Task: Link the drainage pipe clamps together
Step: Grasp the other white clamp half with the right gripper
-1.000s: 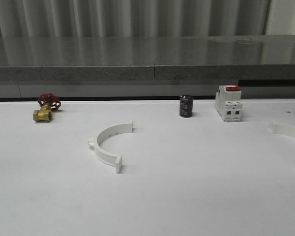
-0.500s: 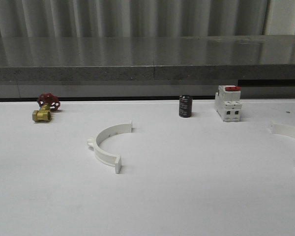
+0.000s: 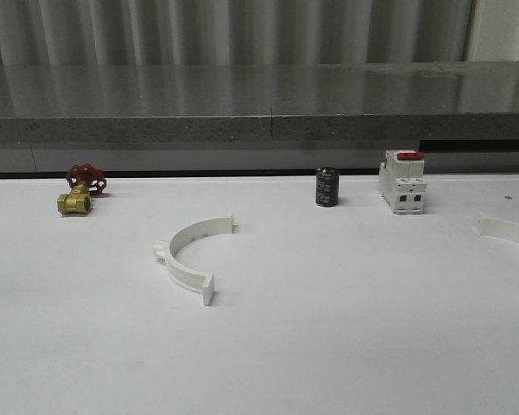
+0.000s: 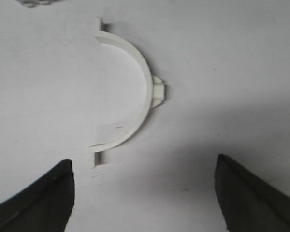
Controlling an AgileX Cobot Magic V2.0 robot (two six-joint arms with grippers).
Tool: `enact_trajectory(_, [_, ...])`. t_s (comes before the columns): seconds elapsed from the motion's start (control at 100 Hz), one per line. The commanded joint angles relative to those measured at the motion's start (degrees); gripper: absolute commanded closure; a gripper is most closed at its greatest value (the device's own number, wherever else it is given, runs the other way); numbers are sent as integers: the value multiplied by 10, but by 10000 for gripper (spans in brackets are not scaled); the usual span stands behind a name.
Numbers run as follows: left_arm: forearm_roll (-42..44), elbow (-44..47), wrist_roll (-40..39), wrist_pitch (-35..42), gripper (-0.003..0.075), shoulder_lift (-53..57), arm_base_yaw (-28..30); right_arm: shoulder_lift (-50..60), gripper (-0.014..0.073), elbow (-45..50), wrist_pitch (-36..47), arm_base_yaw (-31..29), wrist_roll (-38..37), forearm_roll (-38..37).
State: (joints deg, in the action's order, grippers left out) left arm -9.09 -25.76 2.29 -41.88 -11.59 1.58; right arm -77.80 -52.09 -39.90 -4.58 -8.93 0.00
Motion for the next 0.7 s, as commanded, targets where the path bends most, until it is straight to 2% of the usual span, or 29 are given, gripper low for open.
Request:
enact_trajectory(0.0, [-10, -15, 0, 41, 740, -5, 1, -18, 0, -31, 19, -13, 10, 7])
enact_trajectory(0.31, [-10, -15, 0, 41, 740, -5, 1, -129, 0, -105, 20, -13, 40, 6])
enact_trajectory(0.69, [-10, -15, 0, 41, 740, -5, 1, -213, 1, -119, 53, -13, 46, 7])
